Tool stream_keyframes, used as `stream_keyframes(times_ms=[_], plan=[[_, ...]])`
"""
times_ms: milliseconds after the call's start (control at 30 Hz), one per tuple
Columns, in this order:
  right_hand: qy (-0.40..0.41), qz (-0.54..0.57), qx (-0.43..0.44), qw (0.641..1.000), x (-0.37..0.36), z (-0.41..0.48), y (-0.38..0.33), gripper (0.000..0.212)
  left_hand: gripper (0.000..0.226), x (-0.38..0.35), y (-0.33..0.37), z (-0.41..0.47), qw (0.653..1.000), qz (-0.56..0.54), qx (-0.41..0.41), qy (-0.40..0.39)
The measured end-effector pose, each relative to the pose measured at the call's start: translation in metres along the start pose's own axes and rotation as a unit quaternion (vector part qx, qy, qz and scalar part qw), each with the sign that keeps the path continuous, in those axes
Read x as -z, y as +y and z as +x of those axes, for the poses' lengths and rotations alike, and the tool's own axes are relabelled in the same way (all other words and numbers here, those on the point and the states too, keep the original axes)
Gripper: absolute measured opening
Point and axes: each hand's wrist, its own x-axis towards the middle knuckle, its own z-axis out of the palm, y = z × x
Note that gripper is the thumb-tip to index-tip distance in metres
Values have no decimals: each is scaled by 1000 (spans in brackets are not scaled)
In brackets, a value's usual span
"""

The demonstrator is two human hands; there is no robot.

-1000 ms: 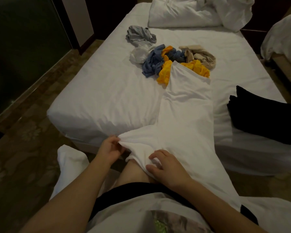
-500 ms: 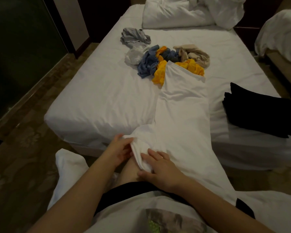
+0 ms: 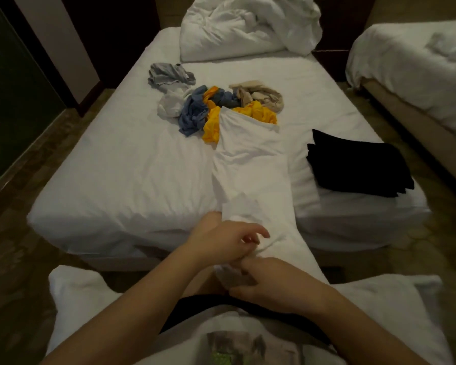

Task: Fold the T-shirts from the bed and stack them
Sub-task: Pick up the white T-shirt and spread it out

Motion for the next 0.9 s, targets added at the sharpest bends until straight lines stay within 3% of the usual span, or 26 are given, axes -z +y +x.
stream_keyframes(times_ms=[100, 233, 467, 533, 633, 767, 833, 900], plan=[[26, 20, -46, 998, 10, -23, 19, 48, 45, 1, -22, -12, 999, 21, -19, 20], [37, -41, -36, 998, 1, -42, 53, 53, 46, 11, -50, -32, 998, 44, -29, -45], [102, -13, -18, 995, -7, -56, 80, 45, 44, 16, -61, -25, 961, 240, -118, -65], [106, 9, -12, 994, -9, -59, 84, 40, 41, 25, -67, -23, 940, 304, -92, -124], [125, 28, 16, 992, -14, -65, 90, 45, 60, 32, -69, -26, 948, 277, -92, -124], [193, 69, 35, 978, -24, -73, 110, 48, 35, 38, -71, -34, 946, 258, -183, -74], [238, 69, 39, 968, -25, -74, 113, 42, 40, 41, -69, -45, 950, 248, -168, -82], [280, 45, 46, 958, -20, -75, 108, 54, 52, 42, -70, -58, 956, 245, -136, -84]])
